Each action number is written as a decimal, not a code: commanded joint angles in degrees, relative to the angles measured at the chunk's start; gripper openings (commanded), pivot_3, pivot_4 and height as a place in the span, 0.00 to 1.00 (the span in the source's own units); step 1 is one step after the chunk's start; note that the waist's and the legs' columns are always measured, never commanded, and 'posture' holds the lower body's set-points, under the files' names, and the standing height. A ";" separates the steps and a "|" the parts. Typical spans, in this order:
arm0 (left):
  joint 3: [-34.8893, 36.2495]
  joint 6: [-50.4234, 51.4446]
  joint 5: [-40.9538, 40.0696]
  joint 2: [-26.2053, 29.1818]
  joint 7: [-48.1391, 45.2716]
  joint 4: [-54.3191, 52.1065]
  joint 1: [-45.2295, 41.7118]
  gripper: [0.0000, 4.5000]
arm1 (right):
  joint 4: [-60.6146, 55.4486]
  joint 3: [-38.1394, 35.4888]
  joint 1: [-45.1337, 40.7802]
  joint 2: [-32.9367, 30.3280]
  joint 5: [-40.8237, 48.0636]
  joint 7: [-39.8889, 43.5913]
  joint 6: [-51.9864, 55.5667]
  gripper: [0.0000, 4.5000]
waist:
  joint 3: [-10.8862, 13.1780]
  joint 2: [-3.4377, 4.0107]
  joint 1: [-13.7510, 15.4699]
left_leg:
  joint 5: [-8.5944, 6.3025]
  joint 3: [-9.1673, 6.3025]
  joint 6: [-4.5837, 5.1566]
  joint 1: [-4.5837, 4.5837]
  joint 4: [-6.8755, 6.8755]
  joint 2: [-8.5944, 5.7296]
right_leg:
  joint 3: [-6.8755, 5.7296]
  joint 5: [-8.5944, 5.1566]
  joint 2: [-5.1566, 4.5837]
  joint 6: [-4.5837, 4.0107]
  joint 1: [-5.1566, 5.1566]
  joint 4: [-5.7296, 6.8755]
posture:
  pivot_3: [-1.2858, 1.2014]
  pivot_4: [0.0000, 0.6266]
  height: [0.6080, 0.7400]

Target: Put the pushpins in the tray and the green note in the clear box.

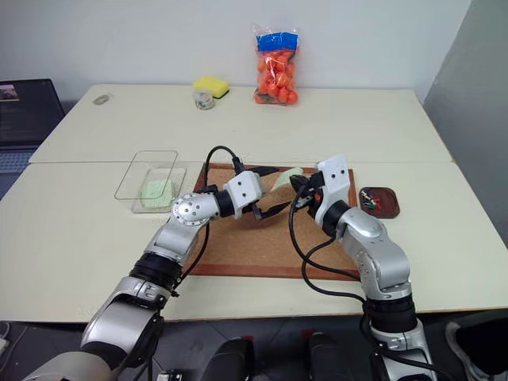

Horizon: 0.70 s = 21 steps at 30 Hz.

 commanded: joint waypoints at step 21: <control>-3.02 -9.12 7.97 -0.72 6.84 3.34 -2.70 0.31 | -3.37 -2.13 -1.95 1.97 4.64 -3.50 1.92 0.00 | 0.00 0.00 -0.01 | 0.00 0.00 0.00 0.00 0.00 0.00 | 0.00 0.00 0.00 0.00 0.00 0.01 | 0.52 0.24 1.00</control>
